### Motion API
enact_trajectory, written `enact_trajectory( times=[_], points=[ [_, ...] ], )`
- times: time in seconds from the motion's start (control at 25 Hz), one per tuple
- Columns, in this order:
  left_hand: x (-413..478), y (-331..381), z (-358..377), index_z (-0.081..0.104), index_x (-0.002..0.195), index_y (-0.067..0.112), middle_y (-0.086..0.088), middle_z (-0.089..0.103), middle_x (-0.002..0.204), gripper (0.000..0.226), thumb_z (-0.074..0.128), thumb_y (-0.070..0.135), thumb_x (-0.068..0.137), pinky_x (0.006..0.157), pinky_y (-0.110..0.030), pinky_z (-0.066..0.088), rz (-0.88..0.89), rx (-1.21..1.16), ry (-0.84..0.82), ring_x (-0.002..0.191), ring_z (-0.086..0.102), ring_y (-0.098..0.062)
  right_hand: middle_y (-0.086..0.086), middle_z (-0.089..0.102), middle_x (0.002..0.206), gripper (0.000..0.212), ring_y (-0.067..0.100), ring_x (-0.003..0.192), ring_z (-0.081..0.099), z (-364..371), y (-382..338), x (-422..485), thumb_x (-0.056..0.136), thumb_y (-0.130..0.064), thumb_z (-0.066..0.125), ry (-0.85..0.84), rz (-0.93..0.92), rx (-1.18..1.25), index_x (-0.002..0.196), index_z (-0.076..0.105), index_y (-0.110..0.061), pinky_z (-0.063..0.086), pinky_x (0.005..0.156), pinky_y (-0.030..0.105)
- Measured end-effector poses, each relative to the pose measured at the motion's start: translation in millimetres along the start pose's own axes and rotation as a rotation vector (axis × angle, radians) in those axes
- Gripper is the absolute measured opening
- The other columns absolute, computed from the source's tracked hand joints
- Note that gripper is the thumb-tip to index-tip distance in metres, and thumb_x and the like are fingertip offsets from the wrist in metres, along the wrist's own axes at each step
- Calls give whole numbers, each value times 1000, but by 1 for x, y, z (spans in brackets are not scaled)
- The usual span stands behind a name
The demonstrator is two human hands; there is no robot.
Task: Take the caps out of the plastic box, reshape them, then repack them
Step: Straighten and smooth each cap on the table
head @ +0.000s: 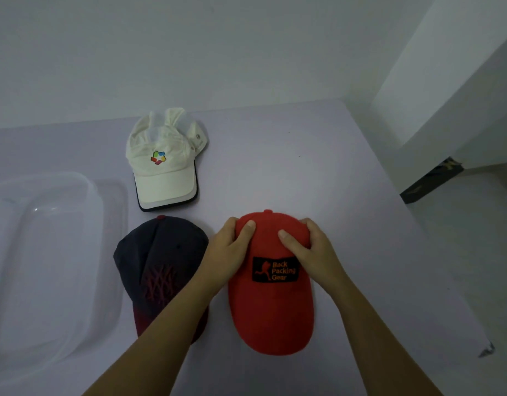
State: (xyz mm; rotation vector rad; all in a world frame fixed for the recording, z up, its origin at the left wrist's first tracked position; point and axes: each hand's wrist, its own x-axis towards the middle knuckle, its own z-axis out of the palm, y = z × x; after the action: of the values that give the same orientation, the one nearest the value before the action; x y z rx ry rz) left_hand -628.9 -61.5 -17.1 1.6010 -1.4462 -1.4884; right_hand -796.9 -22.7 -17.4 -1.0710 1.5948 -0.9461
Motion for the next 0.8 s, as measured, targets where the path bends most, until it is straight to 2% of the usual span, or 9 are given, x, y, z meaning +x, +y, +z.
enact_trajectory(
  times=[0.16, 0.24, 0.32, 0.4, 0.48, 0.56, 0.68, 0.8],
  points=[
    [12, -16, 5, 59, 95, 16, 3, 66, 87, 32, 50, 46, 90, 72, -28, 52, -46, 102, 50, 81, 63, -11, -9, 67, 81, 22, -5, 68, 63, -5, 15, 15, 84, -44, 62, 11, 47, -130, 86, 60, -22, 46, 57, 10],
    [15, -19, 7, 60, 92, 13, 2, 64, 83, 33, 49, 44, 91, 66, -25, 49, -59, 117, 95, 75, 59, -10, -10, 63, 73, 34, 0, 61, 59, -8, 18, 23, 89, -49, 50, 4, 69, -230, 76, 59, -19, 43, 57, 11],
    [18, -21, 9, 58, 86, 8, 2, 56, 72, 34, 44, 37, 95, 60, -25, 41, -70, 93, 133, 66, 51, -11, -3, 55, 66, 48, 9, 59, 51, -12, 22, 31, 95, -47, 37, -23, 82, -323, 69, 54, -11, 39, 57, 16],
    [22, -22, 9, 52, 75, 9, 3, 44, 67, 32, 39, 30, 97, 58, -25, 34, -92, 21, 137, 63, 41, -11, 6, 62, 79, 49, 15, 73, 57, -13, 24, 38, 98, -42, 32, -33, 79, -325, 84, 61, -5, 43, 65, 17],
    [27, -21, 10, 47, 71, 15, 4, 41, 66, 31, 38, 28, 97, 58, -25, 33, -127, -69, 120, 63, 38, -10, 11, 65, 98, 45, 24, 91, 60, -10, 25, 45, 100, -40, 29, -35, 85, -243, 101, 60, -6, 48, 82, 28],
    [31, -18, 12, 44, 71, 18, 4, 39, 67, 31, 36, 29, 98, 59, -26, 32, -155, -175, 103, 63, 36, -10, 6, 63, 99, 41, 21, 91, 59, -5, 23, 50, 100, -41, 27, -56, 119, -100, 99, 58, -13, 47, 86, 33],
    [35, -14, 15, 40, 73, 17, 4, 36, 67, 29, 33, 24, 100, 56, -22, 31, -141, -305, 101, 62, 34, -8, -2, 65, 109, 36, 11, 102, 61, 2, 22, 56, 100, -41, 27, -53, 155, 92, 101, 59, -25, 48, 91, 29],
    [42, -15, 15, 38, 67, 18, 5, 36, 65, 32, 35, 21, 99, 58, -24, 32, -128, -328, 157, 61, 33, -8, 0, 65, 106, 38, 11, 99, 61, 4, 25, 61, 100, -39, 27, -36, 151, 70, 100, 60, -19, 49, 88, 28]
  ],
)
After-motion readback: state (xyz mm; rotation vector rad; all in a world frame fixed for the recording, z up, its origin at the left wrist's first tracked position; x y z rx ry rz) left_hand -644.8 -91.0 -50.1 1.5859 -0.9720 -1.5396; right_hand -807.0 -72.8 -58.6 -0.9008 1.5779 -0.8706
